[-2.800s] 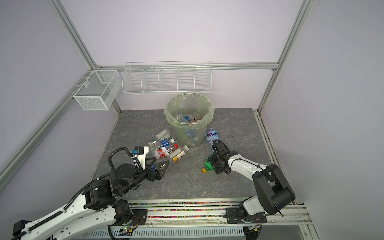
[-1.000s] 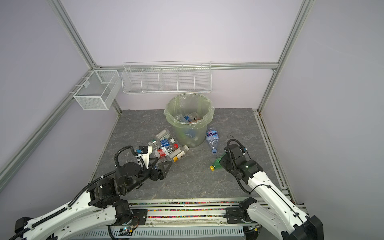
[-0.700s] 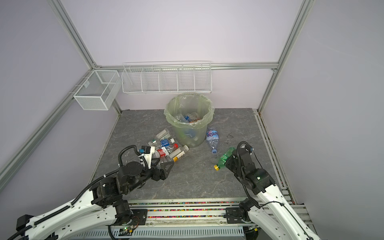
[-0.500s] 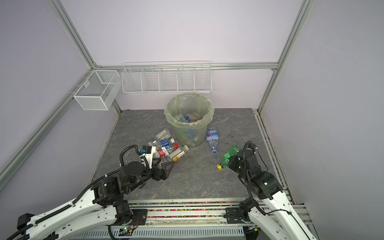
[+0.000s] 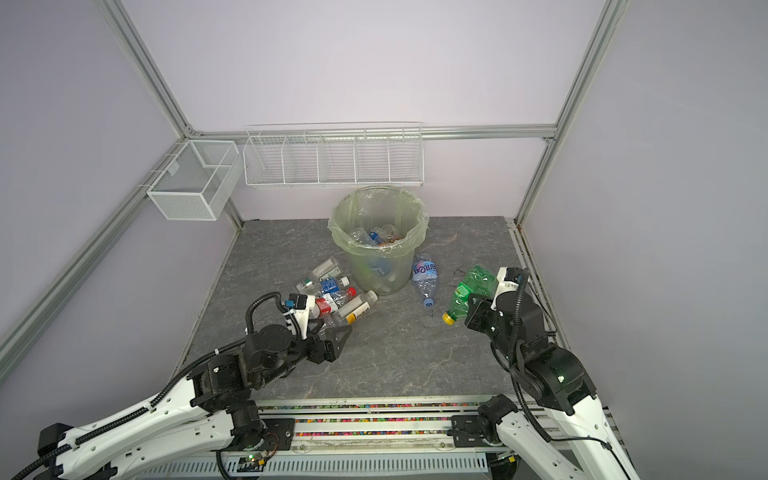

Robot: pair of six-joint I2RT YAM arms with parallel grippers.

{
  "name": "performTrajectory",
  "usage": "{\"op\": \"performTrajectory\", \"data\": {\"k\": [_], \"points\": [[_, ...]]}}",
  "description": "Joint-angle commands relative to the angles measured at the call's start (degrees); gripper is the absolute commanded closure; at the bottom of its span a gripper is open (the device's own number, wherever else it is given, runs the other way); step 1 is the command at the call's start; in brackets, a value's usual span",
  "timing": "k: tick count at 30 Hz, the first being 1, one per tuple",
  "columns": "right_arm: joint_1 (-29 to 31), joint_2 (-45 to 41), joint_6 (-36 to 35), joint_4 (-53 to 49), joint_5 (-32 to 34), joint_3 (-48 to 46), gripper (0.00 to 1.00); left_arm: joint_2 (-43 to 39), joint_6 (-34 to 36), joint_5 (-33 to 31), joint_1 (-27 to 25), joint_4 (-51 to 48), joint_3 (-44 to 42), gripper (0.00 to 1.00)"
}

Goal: Throw the plastic bottles in the bin
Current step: 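Lift the green bottle with the right gripper and carry it over the bin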

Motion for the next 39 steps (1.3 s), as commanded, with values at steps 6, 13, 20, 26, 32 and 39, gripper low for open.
{"op": "performTrajectory", "data": {"k": [6,13,20,26,32,39], "points": [[0.6,8.3,-5.83,5.92,-3.87,9.88,0.94,-0.01,-1.35,-1.28,-0.25,-0.65,-3.04,0.02],[2.06,16.41,-7.67,8.92,-6.01,19.19,0.93,-2.04,-2.52,-1.46,-0.25,-1.78,-4.82,0.02],[2.73,29.36,-8.31,7.17,-8.82,32.23,0.91,-4.64,-3.12,-2.18,-0.26,-4.3,-4.78,0.02],[2.74,46.46,-9.16,3.0,-11.45,49.5,0.84,-6.86,-3.33,-2.95,-0.26,-7.05,-3.79,0.02],[3.35,71.84,-12.73,-22.72,-10.89,87.0,0.12,-8.65,-3.54,-3.5,-0.26,-9.97,-2.63,0.02],[6.68,57.91,-13.84,-8.32,-5.4,64.79,0.12,-10.54,-3.41,-5.15,-0.26,-11.32,-2.8,0.02]]}}
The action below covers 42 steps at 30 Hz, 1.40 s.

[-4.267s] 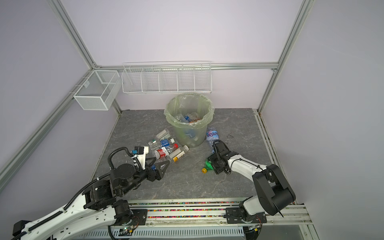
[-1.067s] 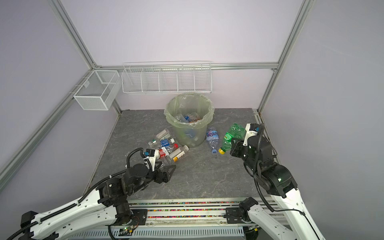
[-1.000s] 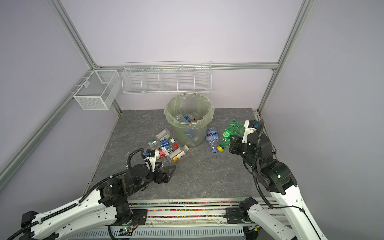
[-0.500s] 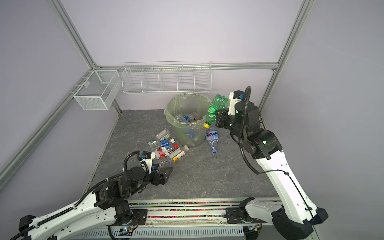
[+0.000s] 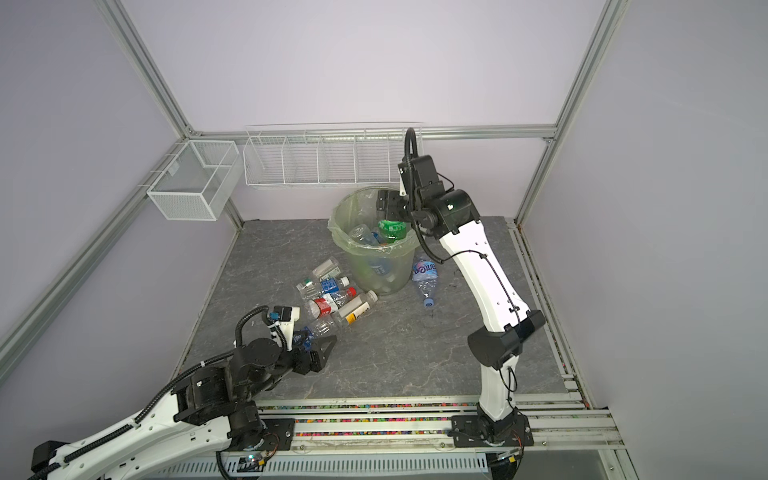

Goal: Throw the plastic bottles in the bin
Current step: 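Lift the green bottle with the right gripper and carry it over the bin, then draw the right gripper back from the bin, then lower the left gripper onto the blue-labelled clear bottle and close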

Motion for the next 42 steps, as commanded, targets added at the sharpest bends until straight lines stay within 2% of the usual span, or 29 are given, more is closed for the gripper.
{"op": "performTrajectory", "data": {"k": [1,8,16,21,26,33,37,42], "points": [[0.4,-12.29,-1.22,8.49,3.03,-11.75,0.12,-0.14,-0.41,-1.88,-0.21,-2.02,1.75,0.01],[0.54,-21.8,-1.51,10.01,4.75,-21.38,0.12,2.18,0.09,-2.04,-0.21,-2.02,2.55,0.01],[0.54,-34.16,-1.46,12.85,4.09,-38.54,0.12,6.73,-0.49,-4.59,0.97,-5.77,4.98,0.0],[0.54,-41.59,-0.61,14.18,4.06,-49.68,0.12,11.73,0.82,3.13,9.45,-7.24,7.02,0.0],[0.38,-46.62,-0.23,13.5,4.1,-55.97,0.12,15.45,2.14,6.56,15.69,-6.32,7.18,0.0],[0.28,-51.79,0.55,13.08,4.33,-62.92,0.12,18.23,2.91,12.07,26.22,-0.72,2.52,0.0],[-0.01,-53.66,1.32,12.97,4.28,-66.31,0.12,20.42,3.88,14.9,29.5,2.68,0.53,0.0],[-0.28,-55.79,2.46,13.14,3.96,-70.11,0.12,26.22,5.31,16.6,30.08,5.77,-1.01,0.0]]}}
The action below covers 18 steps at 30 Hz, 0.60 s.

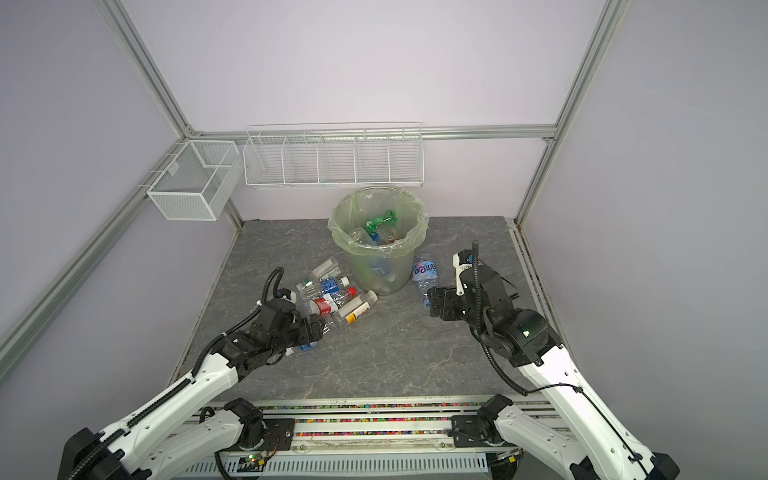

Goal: Throw the plastic bottles in the bin
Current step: 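Lower the left gripper onto the blue-labelled clear bottle and close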

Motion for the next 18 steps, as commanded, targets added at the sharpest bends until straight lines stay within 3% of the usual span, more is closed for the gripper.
{"op": "performTrajectory", "data": {"k": [1,9,15,18], "points": [[-0.38,-1.87,1.38,0.53,0.31,-2.14,0.12,3.22,1.69,2.81,0.39,3.63,-1.37,0.0],[-1.07,-4.28,1.85,-0.08,0.34,-5.09,0.12,9.25,3.23,1.35,0.41,4.49,-0.98,0.0],[-1.62,-6.0,2.39,-0.5,0.33,-6.77,0.12,14.14,4.36,5.85,0.24,2.33,1.56,0.0],[-1.82,-6.85,3.06,-0.87,-0.06,-7.46,0.12,14.47,3.12,5.81,-2.84,1.65,1.76,0.02]]}}
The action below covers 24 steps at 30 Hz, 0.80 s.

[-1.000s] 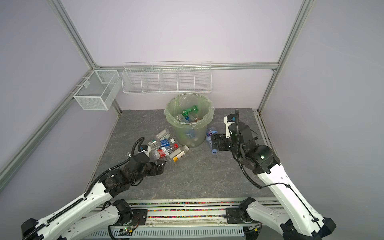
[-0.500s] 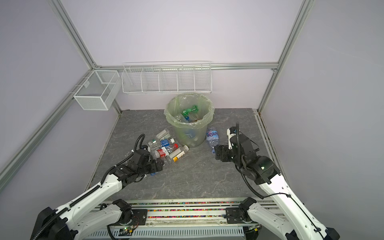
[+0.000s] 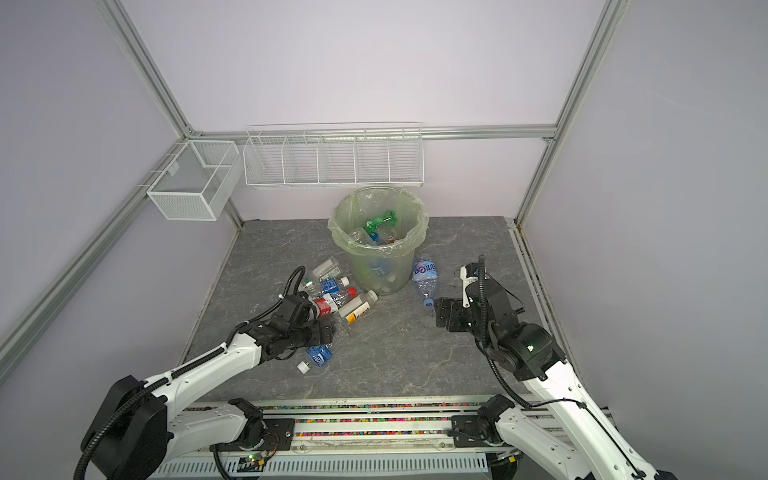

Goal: Throw the plastic bottles in the bin
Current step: 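Lower the left gripper onto the blue-labelled clear bottle and close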

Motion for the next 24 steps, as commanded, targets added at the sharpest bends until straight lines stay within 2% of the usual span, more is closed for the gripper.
{"op": "performTrajectory", "data": {"k": [1,4,13,20,24], "points": [[-0.36,-1.49,1.55,-0.6,-0.56,-1.48,0.12,0.37,-0.32,0.12,-3.75,-3.26,0.72,0.01],[-0.4,-2.24,1.84,-0.53,-1.27,-3.02,0.12,-2.27,-2.2,0.03,-6.25,-3.13,-0.33,0.01],[-0.36,-5.21,2.44,-1.92,-0.39,-5.28,0.12,-6.78,-2.61,1.05,-7.31,-6.71,-1.97,0.01],[-0.42,-7.15,3.42,-2.39,-0.35,-6.51,0.12,-3.15,-5.54,-0.05,-15.98,-5.59,-2.57,0.02],[-0.43,-7.57,3.68,-2.65,-0.15,-6.82,0.12,-1.12,-6.59,-0.22,-18.39,-4.04,-3.71,0.02]]}}
